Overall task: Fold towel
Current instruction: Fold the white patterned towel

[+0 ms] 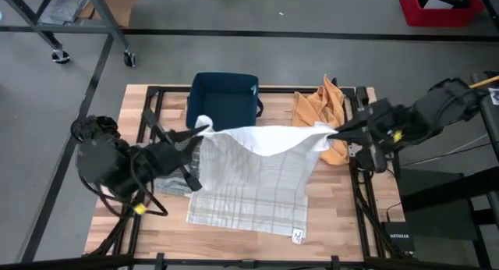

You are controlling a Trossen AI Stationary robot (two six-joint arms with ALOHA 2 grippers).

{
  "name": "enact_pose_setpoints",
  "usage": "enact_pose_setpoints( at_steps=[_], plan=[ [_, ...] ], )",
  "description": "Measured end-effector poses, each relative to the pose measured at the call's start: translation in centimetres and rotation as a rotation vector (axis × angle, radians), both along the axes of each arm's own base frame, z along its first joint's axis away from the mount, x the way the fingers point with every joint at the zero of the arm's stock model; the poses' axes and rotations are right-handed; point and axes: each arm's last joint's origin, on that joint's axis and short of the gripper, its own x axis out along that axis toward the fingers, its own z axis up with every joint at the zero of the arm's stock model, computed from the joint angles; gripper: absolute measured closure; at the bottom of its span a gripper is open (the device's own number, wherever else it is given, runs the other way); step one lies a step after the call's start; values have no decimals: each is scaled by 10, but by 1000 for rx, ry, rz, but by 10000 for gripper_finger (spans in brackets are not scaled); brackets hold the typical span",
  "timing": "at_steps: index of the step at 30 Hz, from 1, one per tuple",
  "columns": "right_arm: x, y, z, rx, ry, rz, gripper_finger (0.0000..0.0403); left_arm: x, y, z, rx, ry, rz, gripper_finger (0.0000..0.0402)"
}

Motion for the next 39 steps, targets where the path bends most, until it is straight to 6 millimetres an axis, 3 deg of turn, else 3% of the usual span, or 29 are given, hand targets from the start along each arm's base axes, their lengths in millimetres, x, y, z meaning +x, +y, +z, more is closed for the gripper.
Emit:
enact_pose_setpoints(
  at_steps=[6,10,16,21,31,39],
  plan=[
    [10,6,-18,-98,151,-3,398,0,0,-24,33,84,7,401],
    [7,4,-27,-142,243,-21,398,-6,5,-33,78,110,117,401],
    [-11,-10,-19,-143,181,-93,398,-20,30,-24,49,77,169,401],
    [-29,-24,-12,-158,114,-185,398,-19,50,-22,52,86,235,401],
    [-38,-31,-10,-196,94,-173,398,-11,75,-36,58,157,277,401],
    [-42,-31,-10,-163,103,-108,398,-11,81,-40,59,171,300,401]
  ],
)
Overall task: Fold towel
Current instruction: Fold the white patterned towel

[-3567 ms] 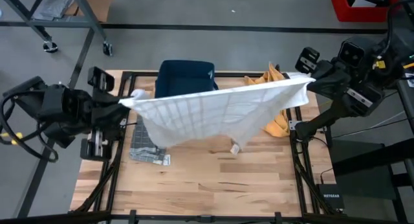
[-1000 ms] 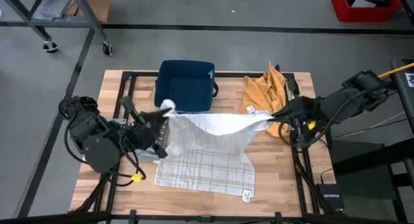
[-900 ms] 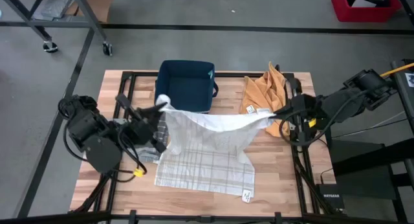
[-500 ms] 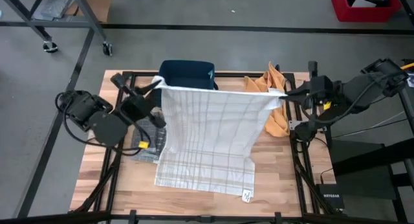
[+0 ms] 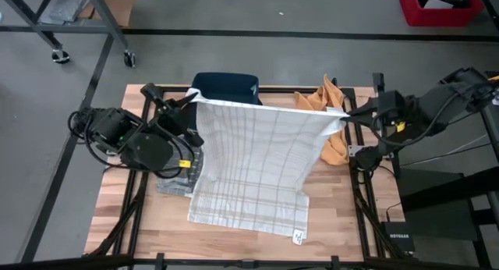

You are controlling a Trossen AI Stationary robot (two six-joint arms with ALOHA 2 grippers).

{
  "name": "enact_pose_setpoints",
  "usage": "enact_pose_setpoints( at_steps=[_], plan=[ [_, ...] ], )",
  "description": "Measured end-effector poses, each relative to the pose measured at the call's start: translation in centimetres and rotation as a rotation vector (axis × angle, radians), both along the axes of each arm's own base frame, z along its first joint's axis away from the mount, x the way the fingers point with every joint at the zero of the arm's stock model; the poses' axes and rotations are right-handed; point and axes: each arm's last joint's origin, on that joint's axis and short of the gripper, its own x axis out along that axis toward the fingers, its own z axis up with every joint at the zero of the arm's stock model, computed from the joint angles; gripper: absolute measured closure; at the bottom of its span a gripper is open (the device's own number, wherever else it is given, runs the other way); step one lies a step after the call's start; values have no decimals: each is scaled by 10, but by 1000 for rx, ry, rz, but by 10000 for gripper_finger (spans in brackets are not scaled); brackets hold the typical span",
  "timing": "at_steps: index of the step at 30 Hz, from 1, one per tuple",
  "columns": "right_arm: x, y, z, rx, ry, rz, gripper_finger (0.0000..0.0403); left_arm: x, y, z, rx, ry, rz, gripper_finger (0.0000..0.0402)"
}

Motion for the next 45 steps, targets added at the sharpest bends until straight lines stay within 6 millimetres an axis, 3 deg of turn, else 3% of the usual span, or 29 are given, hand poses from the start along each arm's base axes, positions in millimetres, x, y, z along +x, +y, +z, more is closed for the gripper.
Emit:
enact_pose_setpoints(
  at_steps=[14,20,24,34,45],
  plan=[
    [1,1,0,25,2,-16,398,0,0,-1,40,67,-6,401],
    [18,13,-8,13,66,25,398,-2,-4,-2,-12,75,-87,401],
    [31,23,-24,-6,161,68,398,-6,-10,-6,-73,91,-175,401],
    [61,47,-74,40,431,119,398,-21,-23,-23,-371,121,-336,401],
    [59,55,-77,376,571,151,398,-24,-51,-33,-770,183,-506,401]
  ],
)
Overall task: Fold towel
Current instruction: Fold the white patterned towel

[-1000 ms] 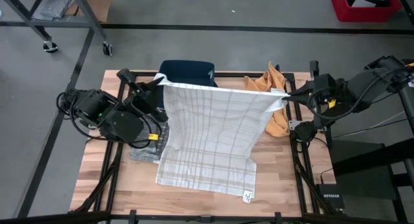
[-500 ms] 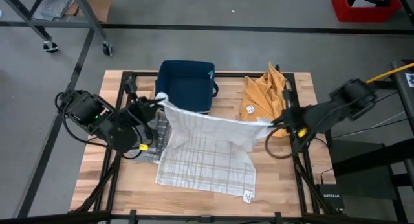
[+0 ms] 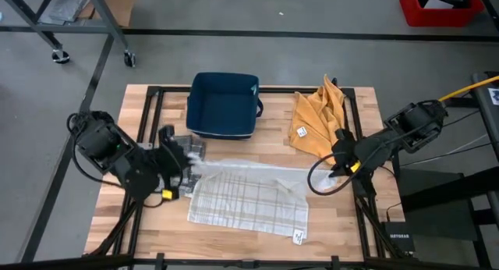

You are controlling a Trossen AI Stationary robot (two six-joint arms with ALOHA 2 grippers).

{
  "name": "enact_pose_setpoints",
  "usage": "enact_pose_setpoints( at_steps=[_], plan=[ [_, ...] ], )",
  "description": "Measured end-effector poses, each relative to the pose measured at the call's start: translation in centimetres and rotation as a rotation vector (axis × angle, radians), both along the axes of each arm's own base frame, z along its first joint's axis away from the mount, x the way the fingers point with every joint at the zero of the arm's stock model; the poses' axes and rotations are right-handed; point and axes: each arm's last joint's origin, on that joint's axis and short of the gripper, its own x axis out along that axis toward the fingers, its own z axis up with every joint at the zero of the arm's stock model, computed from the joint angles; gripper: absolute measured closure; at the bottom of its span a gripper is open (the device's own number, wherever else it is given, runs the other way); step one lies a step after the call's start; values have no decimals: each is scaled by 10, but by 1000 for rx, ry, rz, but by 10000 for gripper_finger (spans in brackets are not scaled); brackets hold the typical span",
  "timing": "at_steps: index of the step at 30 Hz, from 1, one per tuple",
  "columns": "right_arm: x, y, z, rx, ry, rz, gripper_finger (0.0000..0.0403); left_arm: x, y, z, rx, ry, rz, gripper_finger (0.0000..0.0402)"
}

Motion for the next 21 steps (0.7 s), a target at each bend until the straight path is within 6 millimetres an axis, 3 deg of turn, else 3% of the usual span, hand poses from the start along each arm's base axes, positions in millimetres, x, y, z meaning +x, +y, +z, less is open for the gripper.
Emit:
enact_pose_setpoints(
  at_steps=[12,21],
  plan=[
    [31,28,-22,43,176,53,398,16,-43,-27,-146,187,-96,401],
    [34,67,-36,12,206,98,398,9,-63,-33,-247,207,-79,401]
  ],
)
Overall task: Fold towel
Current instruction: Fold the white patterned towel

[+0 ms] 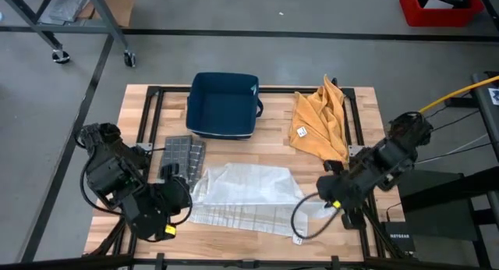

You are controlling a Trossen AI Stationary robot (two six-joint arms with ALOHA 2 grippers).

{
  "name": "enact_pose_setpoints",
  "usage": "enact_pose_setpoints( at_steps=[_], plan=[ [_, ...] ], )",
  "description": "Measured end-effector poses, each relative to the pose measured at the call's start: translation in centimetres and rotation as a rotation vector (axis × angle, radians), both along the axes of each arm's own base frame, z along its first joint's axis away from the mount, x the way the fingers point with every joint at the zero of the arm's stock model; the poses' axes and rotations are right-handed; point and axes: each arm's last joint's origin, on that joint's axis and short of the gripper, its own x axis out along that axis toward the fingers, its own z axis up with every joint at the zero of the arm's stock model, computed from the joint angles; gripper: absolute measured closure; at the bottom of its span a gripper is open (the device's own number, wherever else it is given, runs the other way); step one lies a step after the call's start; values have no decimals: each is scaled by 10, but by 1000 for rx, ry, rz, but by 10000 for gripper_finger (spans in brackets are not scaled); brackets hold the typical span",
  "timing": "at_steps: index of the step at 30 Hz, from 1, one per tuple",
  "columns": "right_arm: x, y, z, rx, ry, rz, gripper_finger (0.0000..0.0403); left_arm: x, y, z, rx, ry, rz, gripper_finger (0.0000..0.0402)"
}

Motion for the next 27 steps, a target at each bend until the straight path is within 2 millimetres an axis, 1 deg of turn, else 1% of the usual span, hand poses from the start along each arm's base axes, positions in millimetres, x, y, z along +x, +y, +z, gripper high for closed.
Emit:
enact_pose_setpoints(
  at_steps=[5,10,14,18,21,25,27],
  plan=[
    [-4,21,-3,-13,-43,41,398,-3,-10,-2,-46,3,24,401],
    [-6,38,-7,-10,-63,-42,398,-4,-25,-7,-99,18,-7,401],
    [-3,65,-14,38,-104,-98,398,-8,-39,-10,-156,58,-49,401],
    [0,100,-31,60,-113,-132,398,-14,-53,-15,-208,88,-47,401],
    [4,122,-46,74,-102,-170,398,-18,-66,-20,-226,104,-51,401],
    [10,144,-65,94,-73,-226,398,-23,-85,-33,-220,152,-65,401],
    [15,153,-74,101,-58,-255,398,-25,-96,-42,-201,172,-80,401]
  ],
)
